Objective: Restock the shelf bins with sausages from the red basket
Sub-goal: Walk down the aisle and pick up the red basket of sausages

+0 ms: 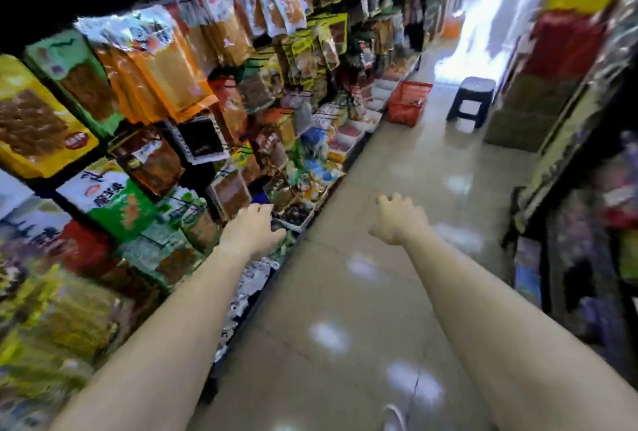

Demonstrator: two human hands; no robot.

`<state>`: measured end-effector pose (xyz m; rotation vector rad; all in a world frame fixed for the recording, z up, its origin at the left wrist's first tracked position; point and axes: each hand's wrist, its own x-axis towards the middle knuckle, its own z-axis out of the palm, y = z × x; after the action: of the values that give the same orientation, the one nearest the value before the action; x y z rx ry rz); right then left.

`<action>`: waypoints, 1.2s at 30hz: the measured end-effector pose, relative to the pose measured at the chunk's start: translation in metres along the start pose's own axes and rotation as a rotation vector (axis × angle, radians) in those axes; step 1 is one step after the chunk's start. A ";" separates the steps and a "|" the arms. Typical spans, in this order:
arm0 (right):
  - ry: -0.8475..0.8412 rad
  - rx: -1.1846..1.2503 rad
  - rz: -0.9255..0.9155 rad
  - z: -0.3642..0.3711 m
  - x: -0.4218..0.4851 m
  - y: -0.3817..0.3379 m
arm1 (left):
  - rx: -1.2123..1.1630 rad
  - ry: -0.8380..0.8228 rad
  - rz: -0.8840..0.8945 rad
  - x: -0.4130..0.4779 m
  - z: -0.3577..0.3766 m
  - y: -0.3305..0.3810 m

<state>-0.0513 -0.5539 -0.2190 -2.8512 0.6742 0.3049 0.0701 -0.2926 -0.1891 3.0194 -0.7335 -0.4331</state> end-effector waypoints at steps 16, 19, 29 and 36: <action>-0.098 0.153 0.405 0.015 0.061 0.235 | 0.032 -0.121 0.378 0.176 0.037 0.246; -0.117 0.136 0.420 0.007 0.087 0.248 | 0.002 -0.140 0.386 0.211 0.031 0.260; -0.160 0.089 0.440 -0.016 0.240 0.244 | -0.020 -0.225 0.413 0.375 0.028 0.265; -0.139 0.179 0.478 -0.060 0.381 0.229 | -0.032 -0.292 0.420 0.521 -0.009 0.270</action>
<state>0.1866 -0.9283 -0.2869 -2.4429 1.2770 0.4782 0.3955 -0.7688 -0.2998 2.6884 -1.3227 -0.8595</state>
